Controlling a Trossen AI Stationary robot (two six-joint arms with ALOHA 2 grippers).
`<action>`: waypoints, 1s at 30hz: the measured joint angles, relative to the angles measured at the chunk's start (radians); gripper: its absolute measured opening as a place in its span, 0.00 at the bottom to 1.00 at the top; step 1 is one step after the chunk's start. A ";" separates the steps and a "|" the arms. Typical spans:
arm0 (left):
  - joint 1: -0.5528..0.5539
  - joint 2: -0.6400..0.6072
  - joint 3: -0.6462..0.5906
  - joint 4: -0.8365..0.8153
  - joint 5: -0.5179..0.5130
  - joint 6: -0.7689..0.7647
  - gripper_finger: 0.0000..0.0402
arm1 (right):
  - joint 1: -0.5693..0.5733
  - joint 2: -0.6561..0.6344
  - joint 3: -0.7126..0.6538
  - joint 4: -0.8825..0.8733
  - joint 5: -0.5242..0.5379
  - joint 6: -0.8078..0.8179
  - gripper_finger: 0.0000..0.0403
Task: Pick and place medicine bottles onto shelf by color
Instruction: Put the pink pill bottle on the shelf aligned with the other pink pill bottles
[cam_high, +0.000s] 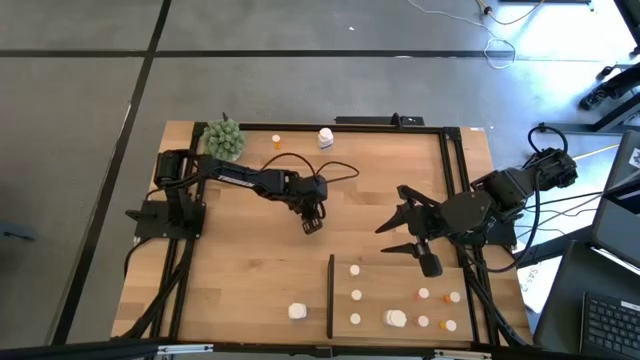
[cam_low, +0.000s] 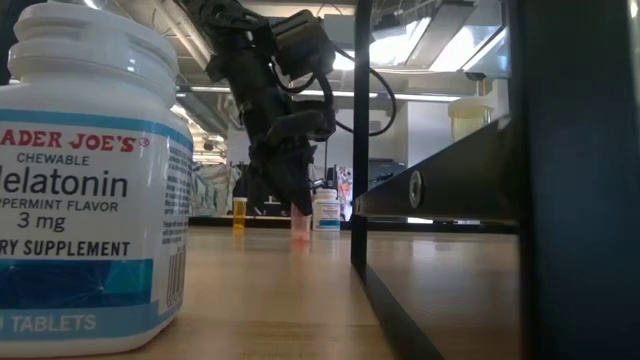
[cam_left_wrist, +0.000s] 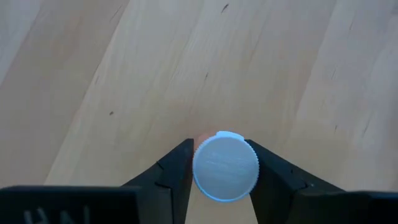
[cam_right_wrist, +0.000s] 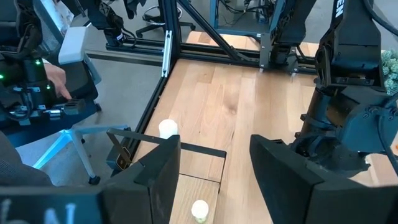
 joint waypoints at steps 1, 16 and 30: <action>0.000 0.000 0.005 -0.011 0.000 0.000 0.33 | 0.000 0.000 0.000 0.000 0.000 0.000 0.49; 0.000 -0.002 0.178 -0.236 -0.045 0.054 0.32 | 0.000 0.000 0.000 -0.018 0.000 0.000 0.49; 0.000 -0.002 0.087 -0.207 -0.050 0.021 0.32 | 0.000 0.000 0.000 -0.023 0.000 -0.001 0.49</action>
